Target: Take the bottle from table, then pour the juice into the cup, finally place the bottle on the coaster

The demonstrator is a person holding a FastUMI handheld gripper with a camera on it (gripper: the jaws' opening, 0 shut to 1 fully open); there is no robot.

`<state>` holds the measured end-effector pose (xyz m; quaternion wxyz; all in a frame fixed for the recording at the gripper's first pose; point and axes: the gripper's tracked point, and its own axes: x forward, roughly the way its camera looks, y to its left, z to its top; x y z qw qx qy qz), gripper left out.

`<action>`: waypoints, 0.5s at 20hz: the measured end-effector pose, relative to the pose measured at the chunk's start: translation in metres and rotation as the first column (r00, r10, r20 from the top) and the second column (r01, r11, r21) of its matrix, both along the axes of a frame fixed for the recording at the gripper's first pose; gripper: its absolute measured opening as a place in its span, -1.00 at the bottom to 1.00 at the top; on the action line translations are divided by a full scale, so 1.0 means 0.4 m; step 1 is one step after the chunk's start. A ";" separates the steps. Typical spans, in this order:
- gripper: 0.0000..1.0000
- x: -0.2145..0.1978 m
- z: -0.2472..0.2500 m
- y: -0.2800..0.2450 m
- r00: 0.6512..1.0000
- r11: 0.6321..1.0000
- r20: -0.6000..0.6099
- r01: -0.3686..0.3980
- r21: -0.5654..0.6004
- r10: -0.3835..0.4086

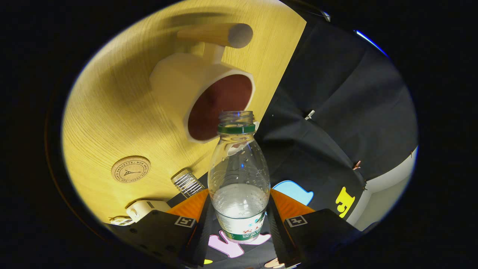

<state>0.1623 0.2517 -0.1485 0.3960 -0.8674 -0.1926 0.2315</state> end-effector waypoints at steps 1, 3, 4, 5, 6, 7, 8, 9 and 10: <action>0.44 0.004 0.000 -0.001 1.000 1.000 -0.001 0.006 0.001 -0.006; 0.44 0.009 0.003 -0.010 1.000 1.000 -0.010 0.024 0.006 -0.024; 0.44 0.010 -0.002 -0.021 0.999 0.999 -0.028 0.046 0.011 -0.045; 0.44 0.009 -0.001 -0.029 0.997 0.997 -0.045 0.070 0.030 -0.068; 0.45 0.005 0.004 -0.039 0.993 0.992 -0.071 0.104 0.065 -0.099; 0.45 0.000 0.009 -0.049 0.986 0.985 -0.102 0.140 0.106 -0.129; 0.45 -0.008 0.017 -0.060 0.979 0.973 -0.136 0.175 0.151 -0.154; 0.45 -0.015 0.028 -0.063 0.969 0.957 -0.171 0.211 0.197 -0.178; 0.45 -0.023 0.035 -0.068 0.956 0.937 -0.214 0.252 0.243 -0.202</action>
